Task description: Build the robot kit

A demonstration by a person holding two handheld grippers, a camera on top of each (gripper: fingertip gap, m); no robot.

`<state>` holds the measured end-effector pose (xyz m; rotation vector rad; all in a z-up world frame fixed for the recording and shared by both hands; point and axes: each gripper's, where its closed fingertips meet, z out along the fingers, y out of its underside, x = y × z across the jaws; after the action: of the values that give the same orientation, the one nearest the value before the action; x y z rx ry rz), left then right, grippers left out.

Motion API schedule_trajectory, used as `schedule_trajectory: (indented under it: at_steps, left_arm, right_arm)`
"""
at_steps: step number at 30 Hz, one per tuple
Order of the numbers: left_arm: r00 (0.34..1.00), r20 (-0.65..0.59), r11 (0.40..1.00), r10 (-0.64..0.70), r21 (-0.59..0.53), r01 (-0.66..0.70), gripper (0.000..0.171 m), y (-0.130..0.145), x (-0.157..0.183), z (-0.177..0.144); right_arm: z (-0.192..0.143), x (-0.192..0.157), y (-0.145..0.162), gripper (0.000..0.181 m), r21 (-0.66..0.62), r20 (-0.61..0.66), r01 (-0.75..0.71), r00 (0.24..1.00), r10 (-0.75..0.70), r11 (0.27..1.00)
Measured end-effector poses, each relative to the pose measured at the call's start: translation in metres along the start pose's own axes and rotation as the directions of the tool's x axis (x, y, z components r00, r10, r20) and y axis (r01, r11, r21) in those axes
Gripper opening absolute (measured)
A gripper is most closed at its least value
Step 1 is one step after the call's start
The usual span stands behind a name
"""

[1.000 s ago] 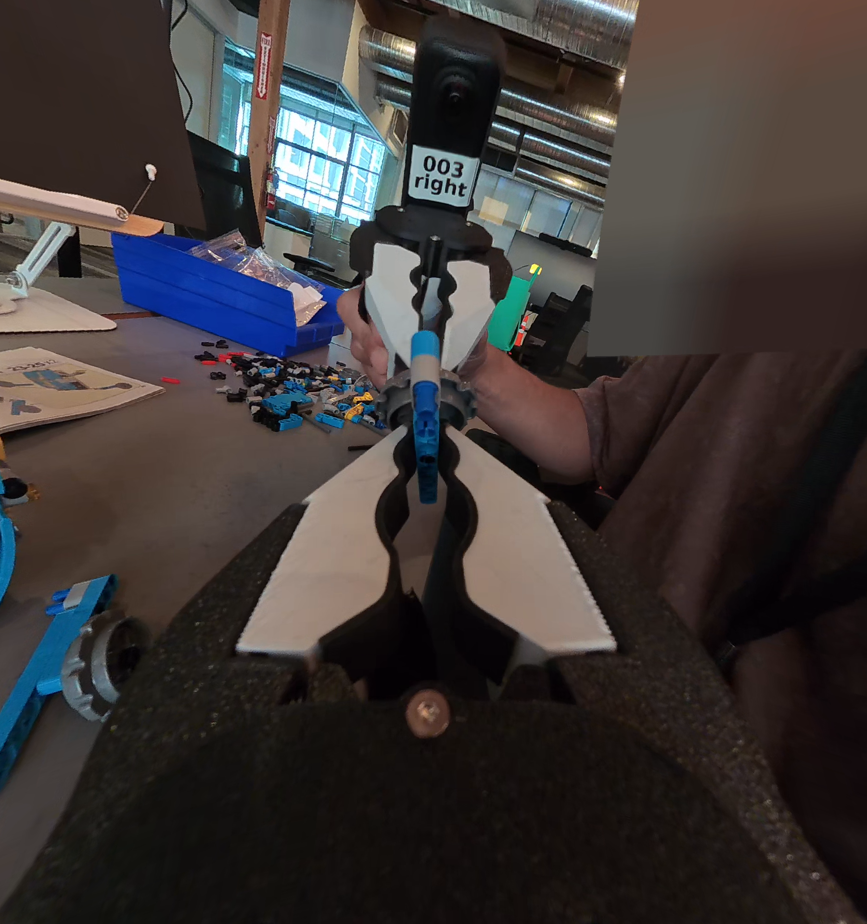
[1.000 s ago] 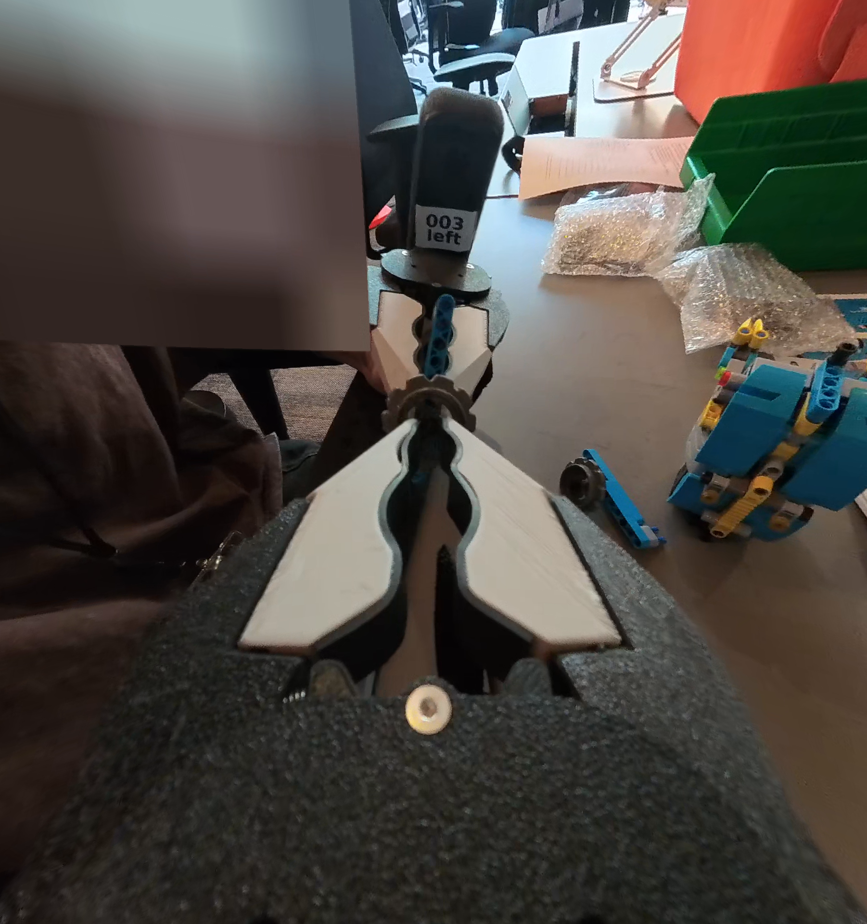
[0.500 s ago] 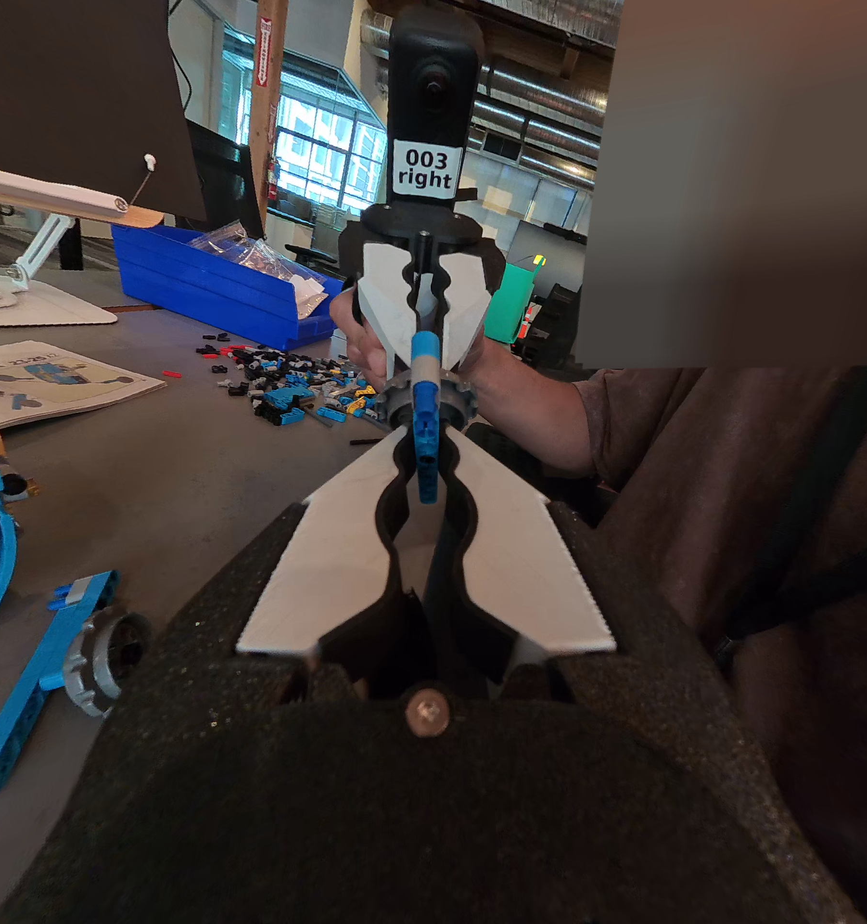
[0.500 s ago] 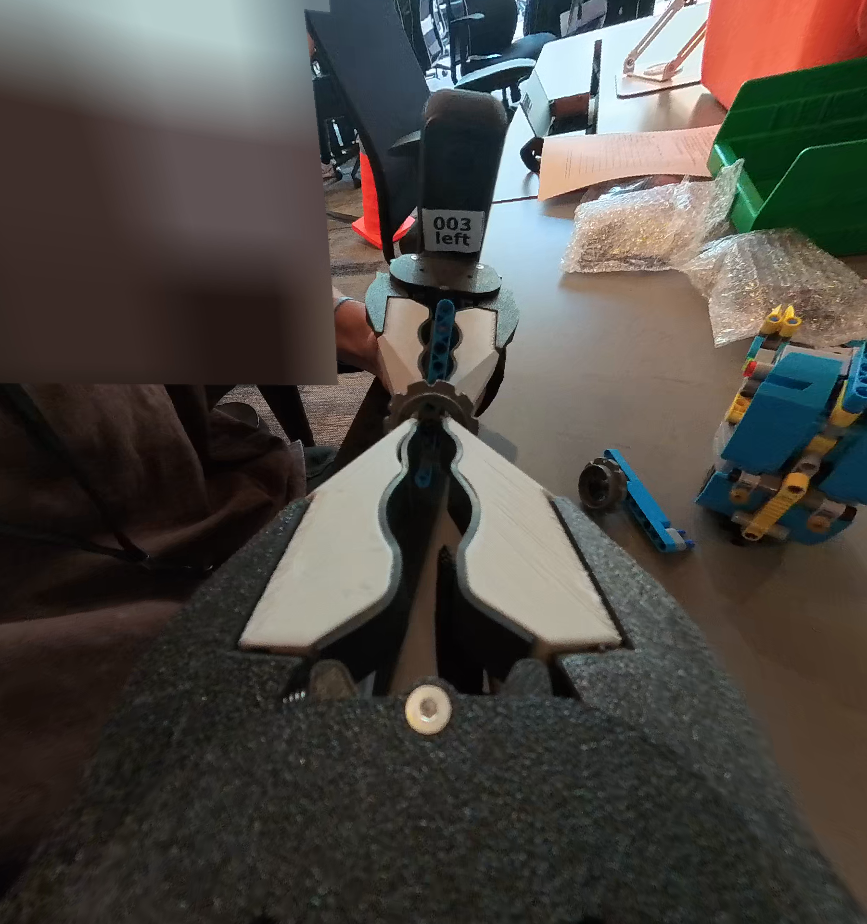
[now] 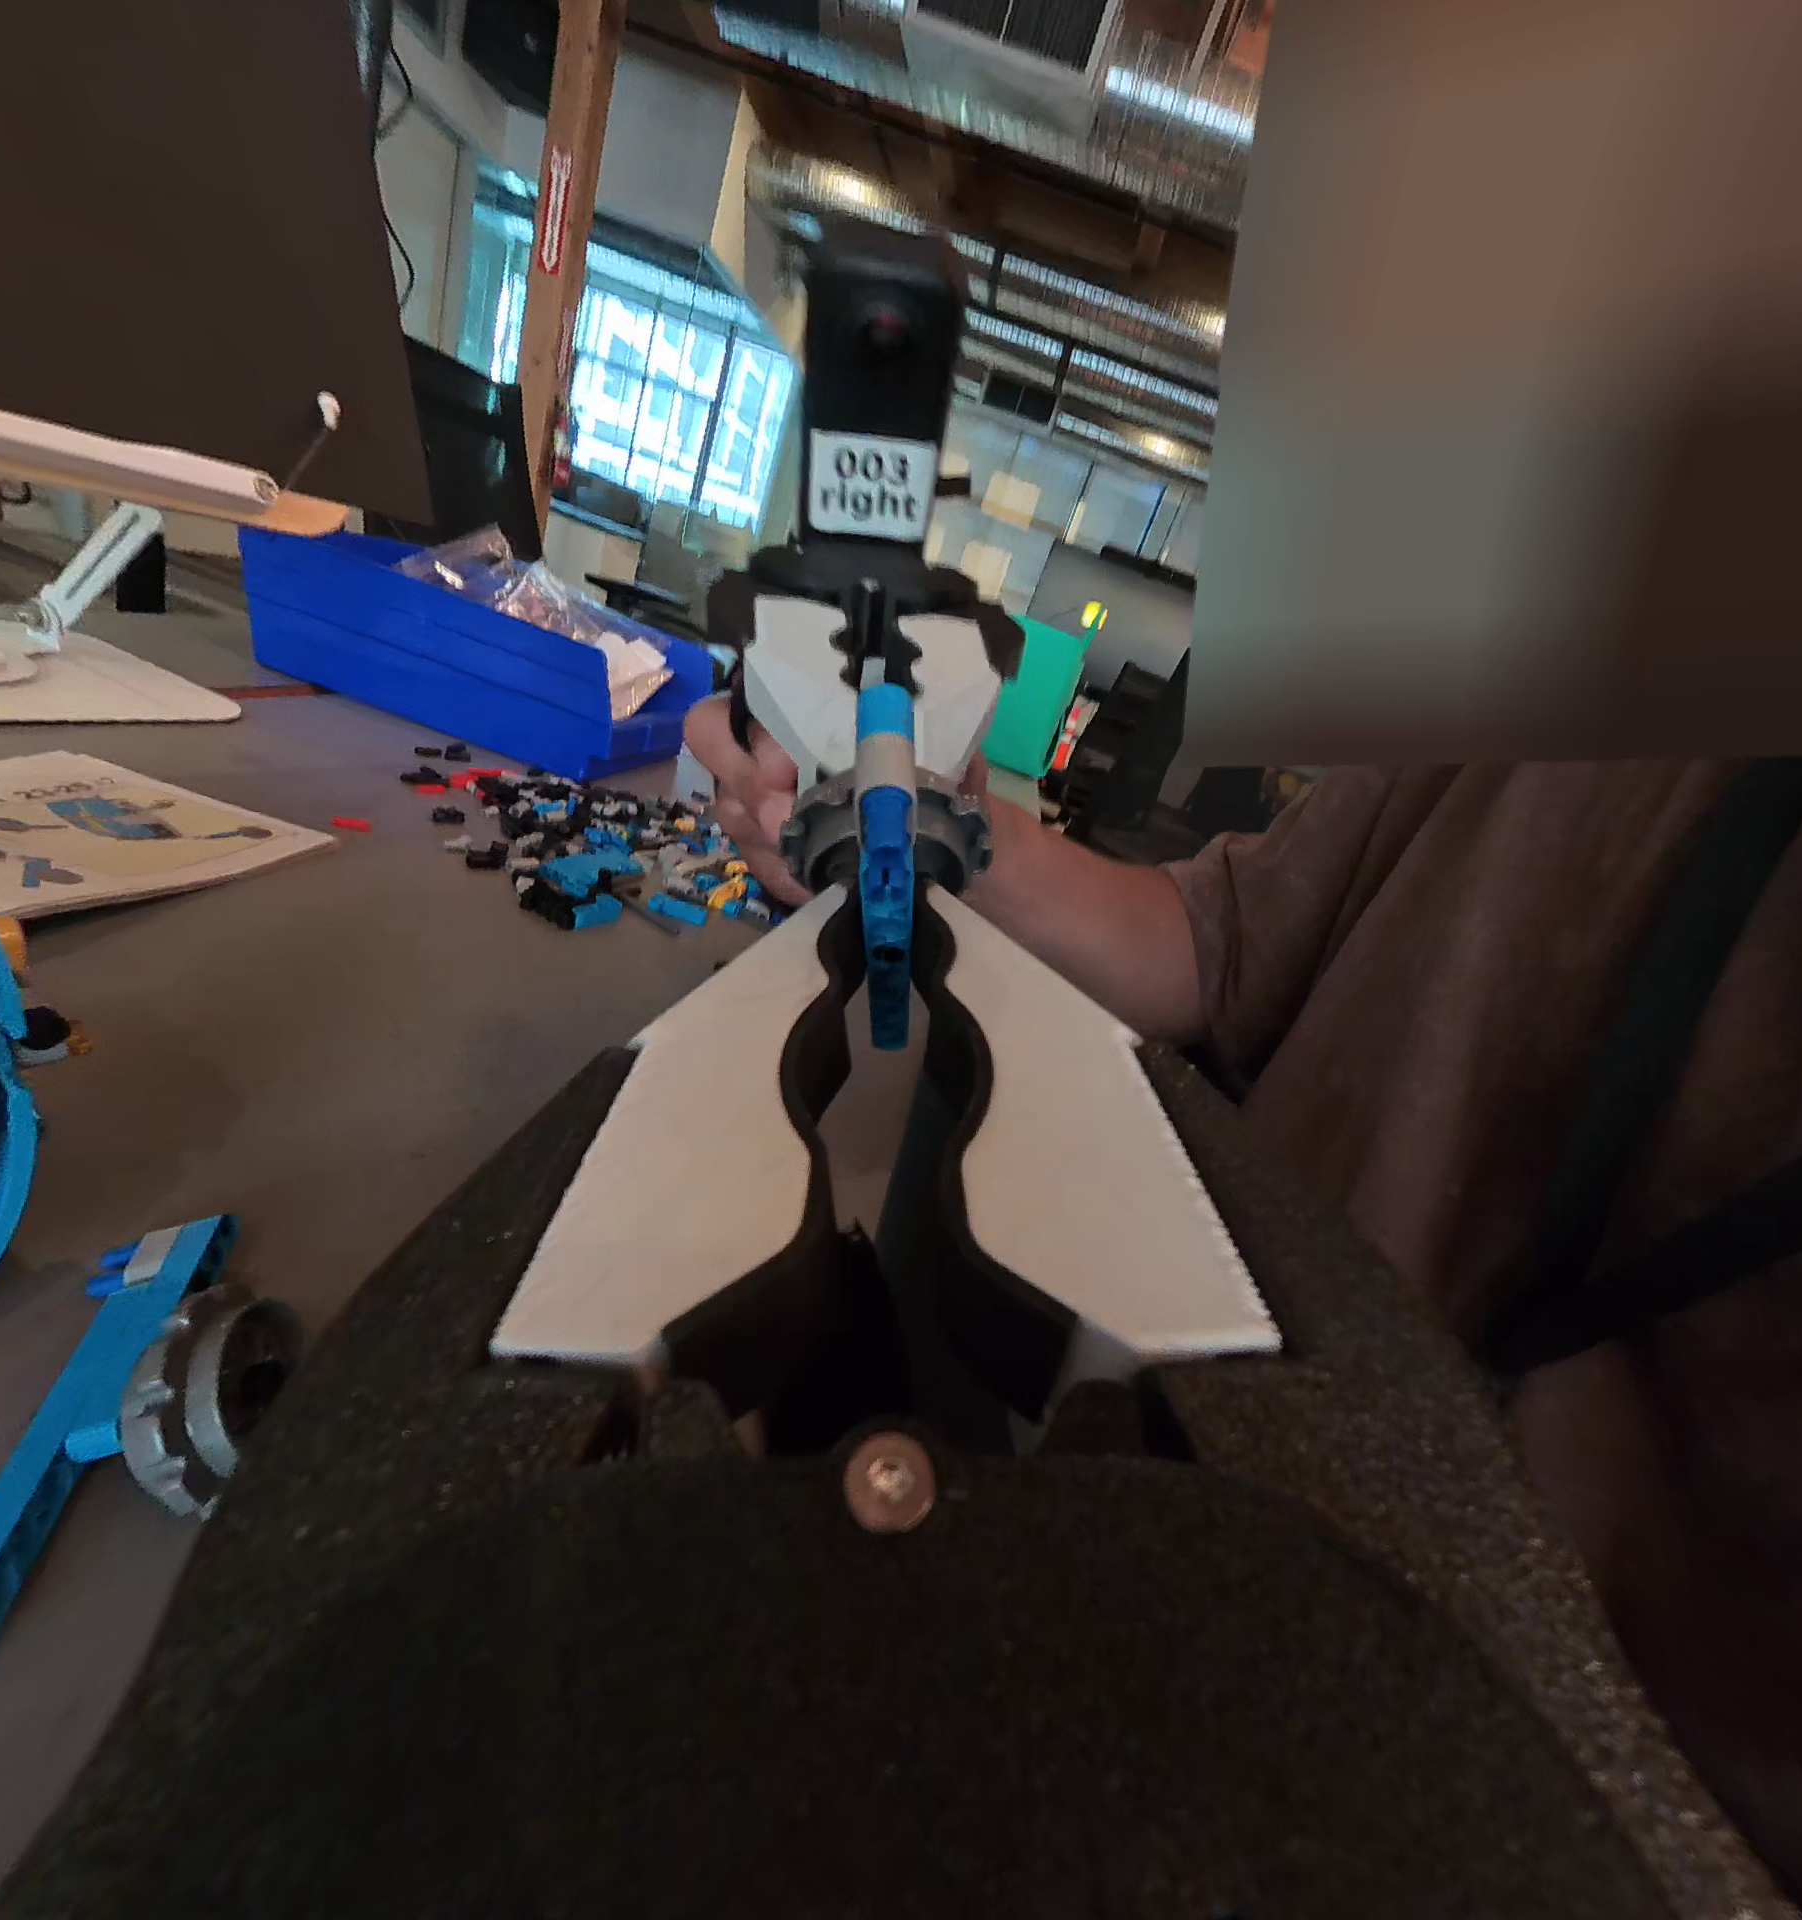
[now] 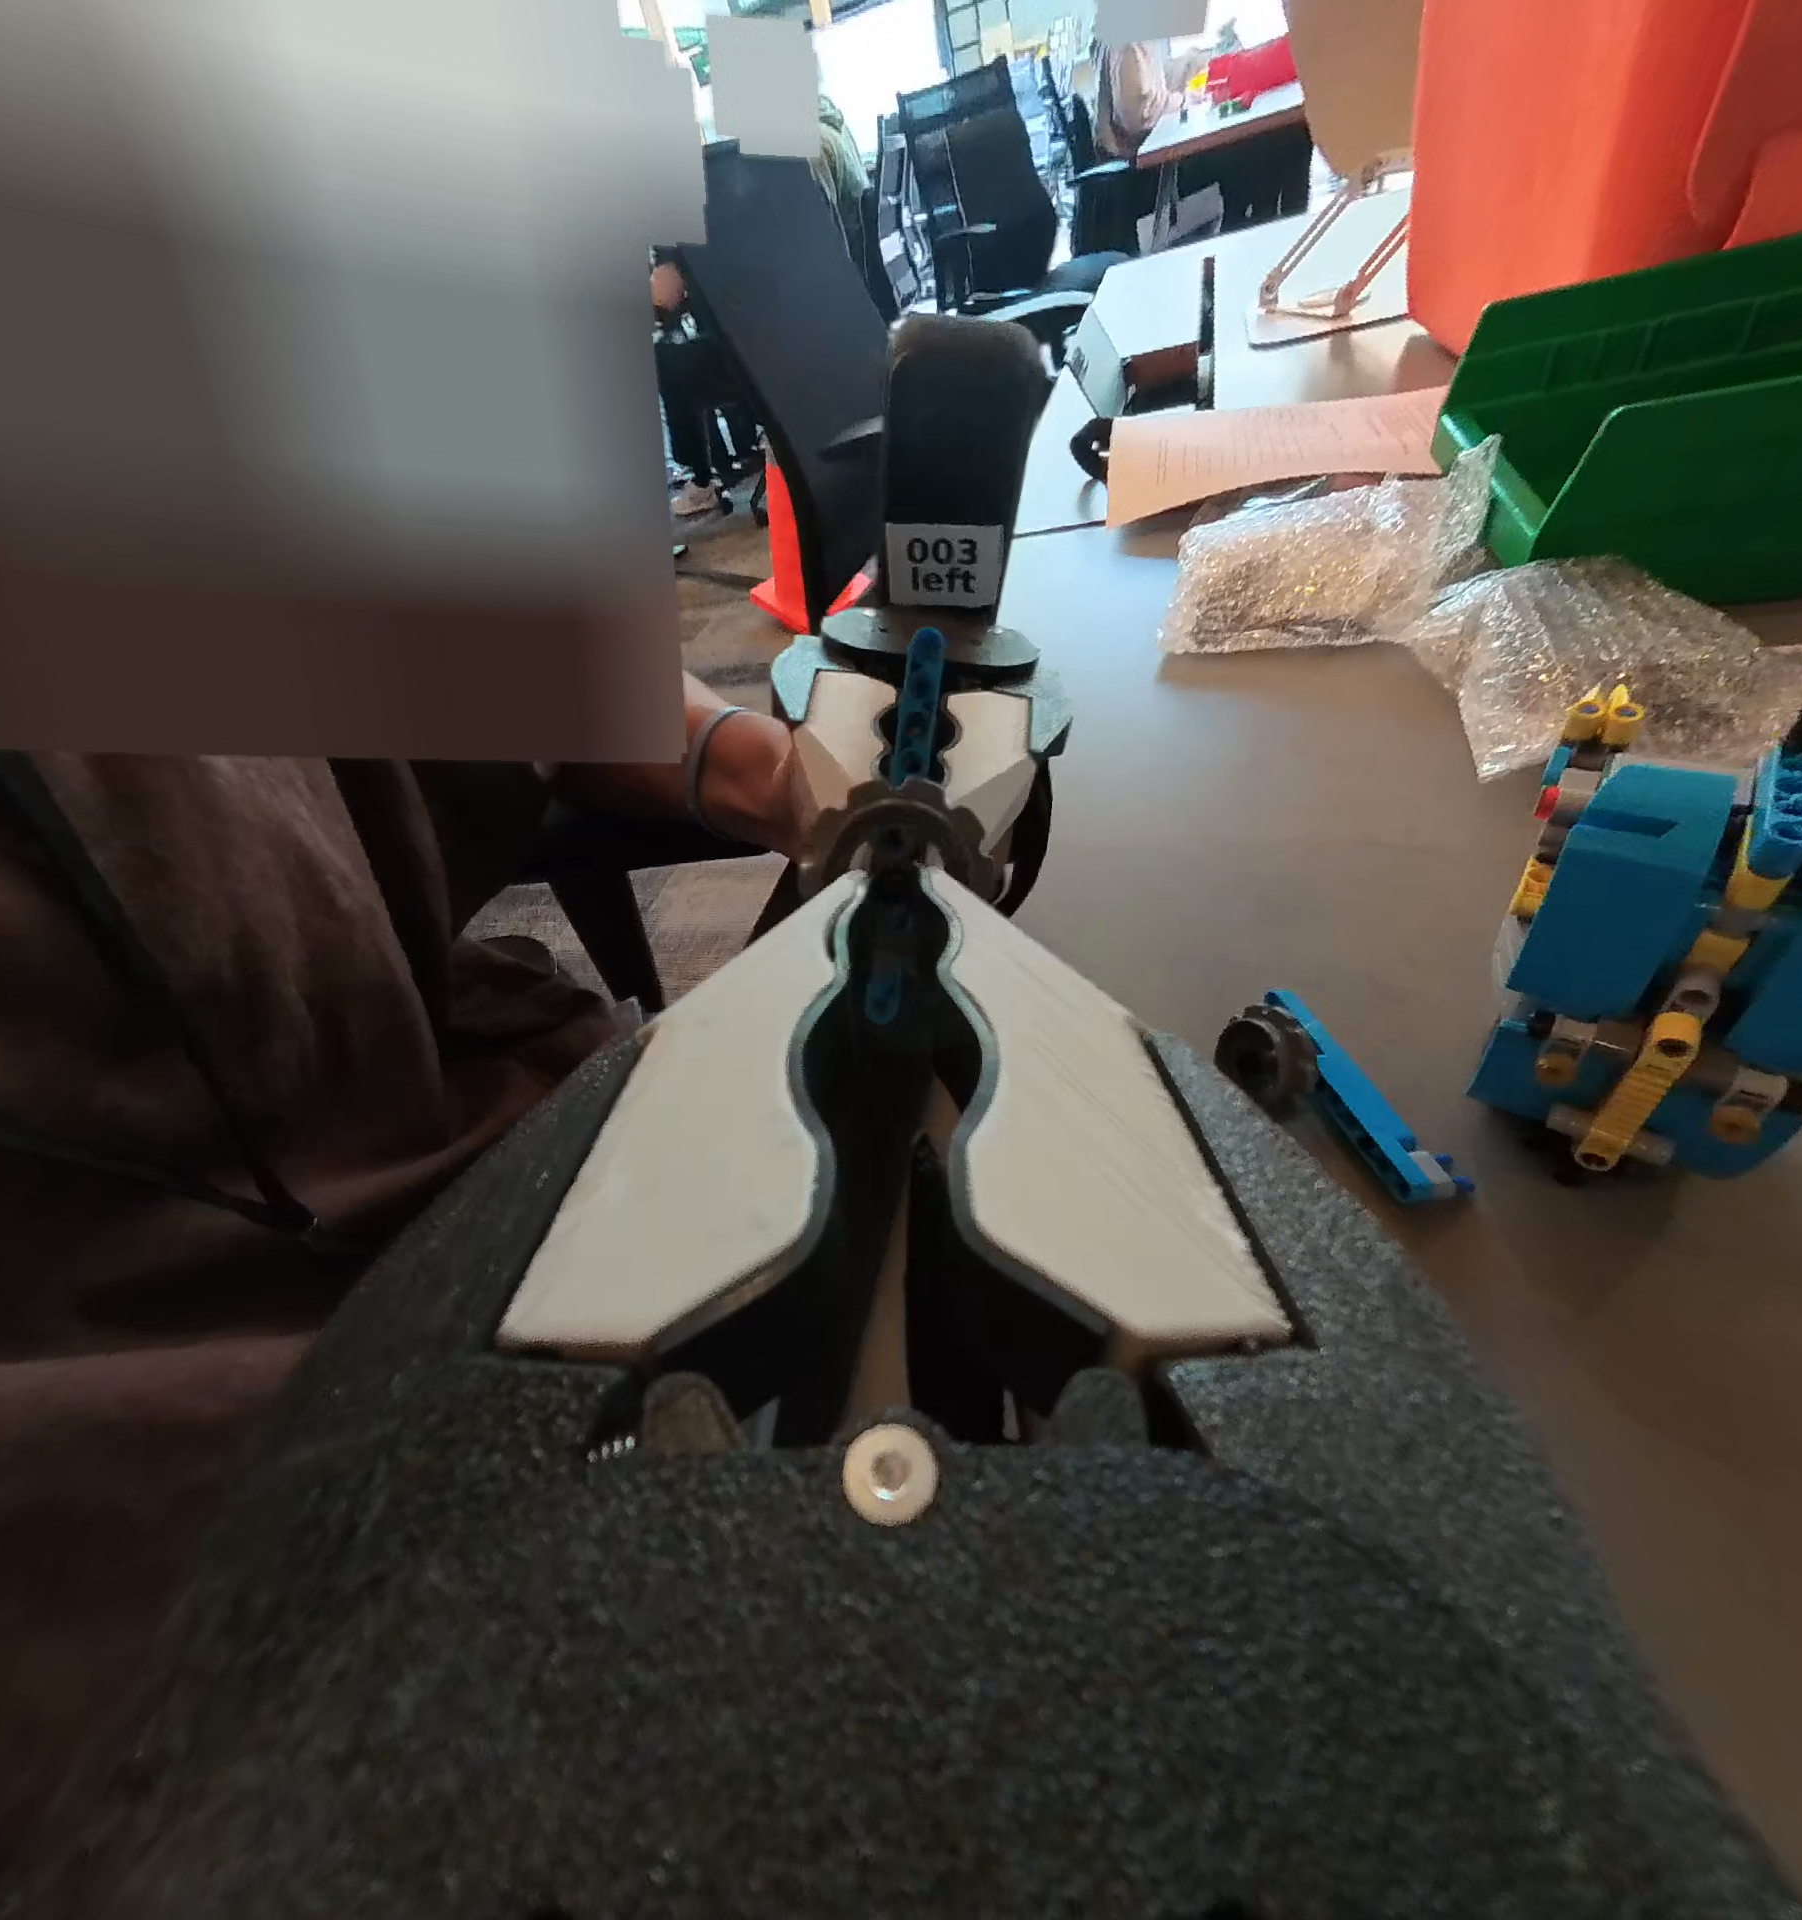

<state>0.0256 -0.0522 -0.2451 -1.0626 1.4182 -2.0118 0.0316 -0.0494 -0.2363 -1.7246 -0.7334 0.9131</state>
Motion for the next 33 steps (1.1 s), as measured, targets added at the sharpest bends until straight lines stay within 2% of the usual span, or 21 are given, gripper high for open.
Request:
schedule_trajectory:
  at_steps: [2, 8, 14, 17, 21, 27, 33]
  left_arm:
    - [1.000, -0.007, 1.000, -0.007, 0.025, 0.008, 0.006, -0.004, 0.000, -0.003]
    - [1.000, -0.014, 1.000, 0.008, 0.023, -0.008, 0.006, -0.004, 0.002, -0.002]
    - [0.999, -0.004, 0.999, 0.041, -0.016, -0.041, 0.006, 0.002, 0.003, 0.002]
    - [0.998, -0.003, 0.997, 0.061, -0.047, -0.061, 0.006, 0.007, 0.005, 0.005]
    - [0.998, -0.024, 0.996, 0.051, -0.072, -0.053, 0.006, 0.011, 0.007, 0.007]
    - [0.998, -0.056, 0.999, -0.031, -0.030, 0.030, 0.006, 0.004, 0.003, 0.003]
    - [0.997, -0.073, 0.998, -0.039, -0.045, 0.036, 0.006, 0.006, 0.005, 0.005]
  right_arm:
    - [0.006, 0.002, 0.008, 0.007, -0.058, -0.041, 0.033, 0.999, -0.036, 0.998]
    - [-0.011, 0.000, -0.017, 0.006, 0.030, -0.085, 0.075, 0.994, -0.072, 0.997]
    - [-0.003, -0.003, 0.003, 0.006, -0.103, -0.071, 0.098, 0.992, -0.106, 0.990]
    - [-0.004, -0.005, -0.001, 0.006, -0.096, -0.073, 0.115, 0.990, -0.122, 0.989]
    - [-0.001, -0.010, 0.006, 0.006, -0.157, -0.055, 0.137, 0.988, -0.148, 0.978]
    - [-0.008, -0.009, 0.006, 0.006, -0.272, -0.042, 0.205, 0.974, -0.224, 0.940]
    - [-0.004, -0.007, 0.007, 0.006, -0.345, -0.010, 0.269, 0.957, -0.290, 0.899]
